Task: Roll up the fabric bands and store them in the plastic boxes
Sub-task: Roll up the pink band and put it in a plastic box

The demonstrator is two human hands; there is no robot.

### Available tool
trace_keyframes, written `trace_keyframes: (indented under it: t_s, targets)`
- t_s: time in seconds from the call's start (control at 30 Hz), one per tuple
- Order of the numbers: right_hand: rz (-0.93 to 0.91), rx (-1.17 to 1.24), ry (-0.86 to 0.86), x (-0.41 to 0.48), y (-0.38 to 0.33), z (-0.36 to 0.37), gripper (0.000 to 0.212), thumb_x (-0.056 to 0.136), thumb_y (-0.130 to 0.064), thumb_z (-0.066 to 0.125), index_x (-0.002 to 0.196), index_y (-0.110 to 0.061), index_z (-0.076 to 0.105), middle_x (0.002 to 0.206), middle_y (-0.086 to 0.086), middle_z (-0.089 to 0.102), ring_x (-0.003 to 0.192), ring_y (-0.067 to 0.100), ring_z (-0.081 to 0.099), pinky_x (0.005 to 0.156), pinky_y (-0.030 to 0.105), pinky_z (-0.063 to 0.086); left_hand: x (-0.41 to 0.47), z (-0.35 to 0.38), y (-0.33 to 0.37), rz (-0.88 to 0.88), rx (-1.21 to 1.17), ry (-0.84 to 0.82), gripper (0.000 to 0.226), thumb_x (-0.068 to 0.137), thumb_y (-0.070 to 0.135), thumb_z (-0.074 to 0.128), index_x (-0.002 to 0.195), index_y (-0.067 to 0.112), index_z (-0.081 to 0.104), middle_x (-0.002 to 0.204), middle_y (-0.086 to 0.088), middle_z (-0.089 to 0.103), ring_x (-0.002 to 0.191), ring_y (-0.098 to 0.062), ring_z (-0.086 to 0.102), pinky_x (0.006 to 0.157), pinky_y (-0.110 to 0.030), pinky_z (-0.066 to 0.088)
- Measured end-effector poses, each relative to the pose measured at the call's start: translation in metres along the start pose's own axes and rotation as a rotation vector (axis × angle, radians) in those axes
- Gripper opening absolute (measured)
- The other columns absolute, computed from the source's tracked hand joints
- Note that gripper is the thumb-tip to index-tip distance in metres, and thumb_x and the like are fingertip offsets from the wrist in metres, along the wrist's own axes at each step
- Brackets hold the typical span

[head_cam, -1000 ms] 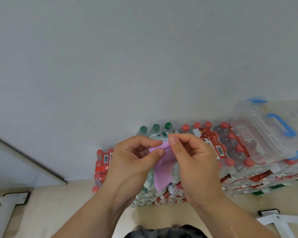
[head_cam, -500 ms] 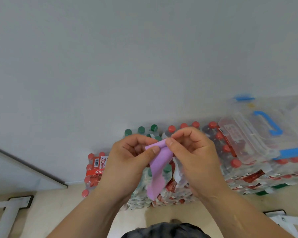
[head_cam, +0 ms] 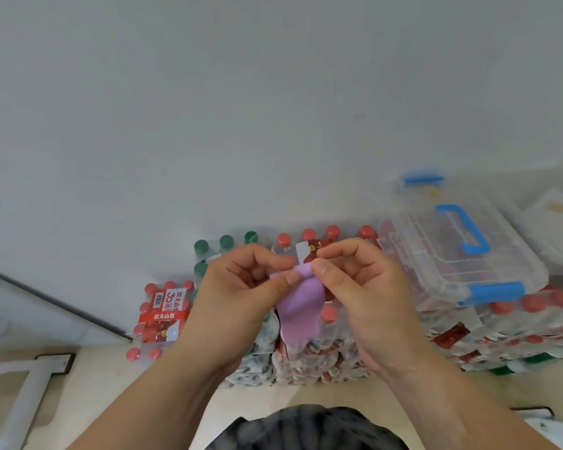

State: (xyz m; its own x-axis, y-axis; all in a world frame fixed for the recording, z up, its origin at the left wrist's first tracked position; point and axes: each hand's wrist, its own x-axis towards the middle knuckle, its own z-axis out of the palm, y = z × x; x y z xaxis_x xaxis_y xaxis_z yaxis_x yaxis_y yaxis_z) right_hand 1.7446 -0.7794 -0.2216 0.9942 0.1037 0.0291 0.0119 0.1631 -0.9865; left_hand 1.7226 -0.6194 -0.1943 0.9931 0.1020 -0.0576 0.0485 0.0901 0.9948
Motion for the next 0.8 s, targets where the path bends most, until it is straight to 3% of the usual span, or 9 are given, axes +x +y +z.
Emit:
trace_keyframes:
  t_s: [0.1,0.2,0.3,0.43,0.57,0.7,0.8]
  targets:
    - [-0.03,-0.039,-0.02,0.003,-0.001,-0.021,0.006,0.079,-0.031,0.075,0.082,-0.025,0.076,0.085,0.008,0.077,0.085,0.033,0.073,0.079,0.055,0.06,-0.001,0.02,-0.007,-0.025,0.031,0.029,0.01,0.075,0.003,0.075,0.083,0.005,0.069,0.066,-0.001,0.071,0.061,-0.007,0.065,0.056,-0.016,0.049]
    - [-0.052,-0.047,0.009,0.005,-0.001,-0.034,0.013,0.08,-0.024,0.076,0.073,-0.034,0.078,0.078,-0.002,0.077,0.076,0.022,0.072,0.077,0.051,0.058,-0.002,0.033,-0.009,-0.082,0.035,0.063,0.016,0.075,0.012,0.075,0.091,0.011,0.073,0.076,-0.013,0.075,0.069,-0.017,0.07,0.06,-0.026,0.055]
    - [-0.047,-0.012,0.021,0.007,-0.001,-0.044,0.025,0.087,-0.01,0.074,0.074,-0.031,0.078,0.078,-0.005,0.078,0.077,0.022,0.072,0.076,0.048,0.058,-0.003,0.042,-0.01,-0.113,0.091,0.112,0.009,0.084,0.008,0.072,0.089,0.012,0.077,0.081,-0.014,0.076,0.07,-0.019,0.07,0.06,-0.026,0.054]
    - [-0.041,0.012,-0.005,0.011,0.009,-0.049,0.006,0.082,-0.03,0.074,0.081,-0.026,0.078,0.084,0.006,0.077,0.083,0.034,0.071,0.078,0.06,0.058,-0.002,0.048,-0.011,-0.066,0.163,0.177,0.019,0.085,0.001,0.072,0.086,0.019,0.079,0.082,-0.021,0.073,0.074,-0.024,0.068,0.068,-0.036,0.056]
    - [-0.043,0.004,-0.027,0.014,0.009,-0.049,0.006,0.083,-0.026,0.074,0.086,-0.027,0.079,0.087,0.001,0.077,0.086,0.024,0.073,0.08,0.049,0.061,-0.002,0.051,-0.01,-0.045,0.156,0.21,0.028,0.085,-0.001,0.071,0.083,0.025,0.08,0.084,-0.019,0.074,0.078,-0.025,0.068,0.074,-0.04,0.056]
    - [-0.038,0.026,-0.037,0.013,0.01,-0.05,0.018,0.08,-0.018,0.078,0.087,-0.034,0.079,0.087,-0.006,0.078,0.083,0.012,0.073,0.076,0.027,0.057,-0.005,0.055,-0.013,-0.09,0.077,0.218,0.026,0.085,-0.003,0.07,0.082,0.022,0.078,0.087,-0.026,0.071,0.077,-0.027,0.067,0.07,-0.036,0.056]
    - [-0.013,0.012,-0.111,0.011,0.012,-0.049,0.031,0.078,-0.007,0.08,0.099,-0.029,0.074,0.085,-0.003,0.077,0.079,0.012,0.073,0.073,0.023,0.057,-0.005,0.055,-0.011,-0.131,0.009,0.162,0.016,0.078,0.003,0.079,0.077,0.019,0.075,0.082,-0.018,0.074,0.073,-0.025,0.07,0.062,-0.029,0.055]
